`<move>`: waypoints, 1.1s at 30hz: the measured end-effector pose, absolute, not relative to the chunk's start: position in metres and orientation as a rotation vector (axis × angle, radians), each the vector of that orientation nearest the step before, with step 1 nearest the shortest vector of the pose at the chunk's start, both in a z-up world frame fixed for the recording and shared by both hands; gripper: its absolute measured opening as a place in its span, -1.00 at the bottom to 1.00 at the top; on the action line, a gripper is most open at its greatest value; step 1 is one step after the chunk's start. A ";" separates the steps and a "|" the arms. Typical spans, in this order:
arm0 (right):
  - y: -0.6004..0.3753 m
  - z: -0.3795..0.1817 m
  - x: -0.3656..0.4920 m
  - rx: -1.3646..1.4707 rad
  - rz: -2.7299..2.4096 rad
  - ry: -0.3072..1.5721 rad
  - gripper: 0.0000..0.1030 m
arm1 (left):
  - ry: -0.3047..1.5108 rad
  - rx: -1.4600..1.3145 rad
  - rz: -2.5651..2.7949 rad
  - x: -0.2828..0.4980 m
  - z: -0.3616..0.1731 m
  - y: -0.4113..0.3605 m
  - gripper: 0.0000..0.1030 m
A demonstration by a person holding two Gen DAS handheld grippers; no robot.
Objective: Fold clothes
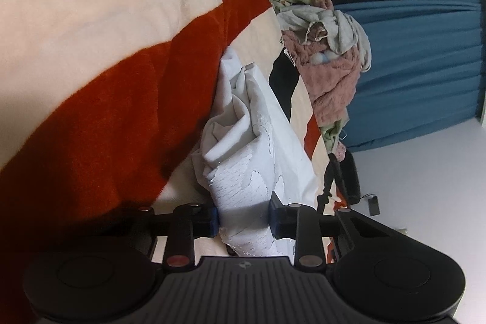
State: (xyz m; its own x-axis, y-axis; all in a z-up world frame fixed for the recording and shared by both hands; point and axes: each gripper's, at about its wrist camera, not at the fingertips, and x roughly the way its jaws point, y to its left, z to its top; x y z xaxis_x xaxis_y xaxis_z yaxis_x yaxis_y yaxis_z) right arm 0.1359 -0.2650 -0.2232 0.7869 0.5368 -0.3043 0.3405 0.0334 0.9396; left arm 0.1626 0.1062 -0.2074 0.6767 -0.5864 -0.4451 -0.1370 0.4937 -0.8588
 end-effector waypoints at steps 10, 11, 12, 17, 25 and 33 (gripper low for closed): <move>-0.270 -0.237 0.137 1.492 0.034 0.681 -0.33 | 0.812 -1.073 -0.309 0.160 -0.210 0.109 -0.41; -0.270 -0.236 0.137 1.486 0.034 0.677 -0.35 | 0.814 -1.080 -0.308 0.160 -0.211 0.111 -0.41; -0.272 -0.236 0.136 1.479 0.033 0.674 -0.42 | 0.815 -1.084 -0.309 0.160 -0.212 0.111 -0.42; -0.278 -0.217 0.122 1.386 0.024 0.651 -0.67 | 0.811 -1.051 -0.340 0.163 -0.216 0.124 -0.42; -0.286 -0.157 0.078 1.283 0.017 0.541 -0.71 | 0.867 -1.016 -0.443 0.125 -0.185 0.131 -0.42; -0.322 -0.100 0.054 1.312 -0.043 0.428 -0.71 | 0.990 -0.980 -0.504 0.123 -0.128 0.085 -0.42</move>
State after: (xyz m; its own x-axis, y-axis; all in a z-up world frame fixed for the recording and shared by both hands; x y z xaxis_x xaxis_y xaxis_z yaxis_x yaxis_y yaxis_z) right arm 0.0539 -0.3225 -0.1003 0.9212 0.2087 -0.3283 0.2692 0.2671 0.9253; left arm 0.1230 0.0849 -0.1281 0.4879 -0.7415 -0.4606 -0.0635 0.4961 -0.8659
